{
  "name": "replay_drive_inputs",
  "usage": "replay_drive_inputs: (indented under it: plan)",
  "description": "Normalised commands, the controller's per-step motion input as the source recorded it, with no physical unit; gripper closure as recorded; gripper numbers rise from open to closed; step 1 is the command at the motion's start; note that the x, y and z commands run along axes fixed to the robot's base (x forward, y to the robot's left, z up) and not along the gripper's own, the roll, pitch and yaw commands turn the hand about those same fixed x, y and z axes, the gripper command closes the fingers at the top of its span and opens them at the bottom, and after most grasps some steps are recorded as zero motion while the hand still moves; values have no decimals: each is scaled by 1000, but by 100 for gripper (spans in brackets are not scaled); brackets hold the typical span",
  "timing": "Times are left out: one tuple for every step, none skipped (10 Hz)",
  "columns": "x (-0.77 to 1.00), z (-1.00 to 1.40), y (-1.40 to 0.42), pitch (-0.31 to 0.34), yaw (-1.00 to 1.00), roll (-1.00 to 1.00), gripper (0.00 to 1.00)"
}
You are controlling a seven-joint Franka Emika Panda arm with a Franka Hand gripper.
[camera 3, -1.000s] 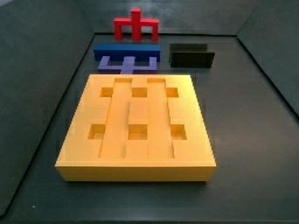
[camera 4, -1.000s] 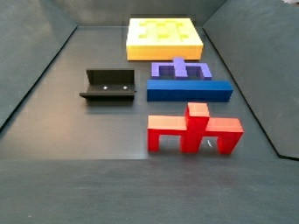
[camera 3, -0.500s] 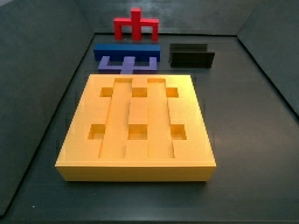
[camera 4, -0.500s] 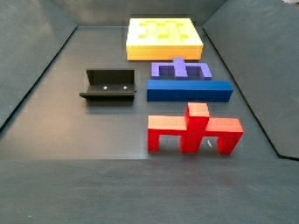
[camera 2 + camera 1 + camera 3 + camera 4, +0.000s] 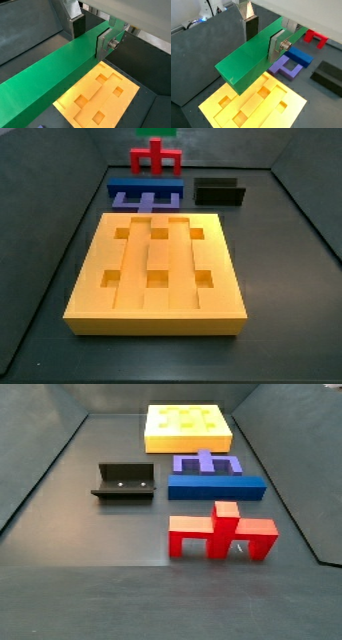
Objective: Pick up the green object. Move up. Move to above the board. Insert the green object.
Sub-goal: Insert the green object.
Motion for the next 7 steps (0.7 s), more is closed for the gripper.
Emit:
replay_drive_inputs:
  plan:
    - [-246,-649,-111,-81,0,-217,100]
    - [-306,-677,-166,-90,-37,-193,100]
    - [-320,-686,-226,-119,0,-149,100]
    - [-334,-714,-343,-211,0,-6,100]
    - [-237,-597,-389,-204,111,47,100]
    - [-186,-583,-337,-189,131,61,100]
    - [-69,-580,-266,-171,189,33,100]
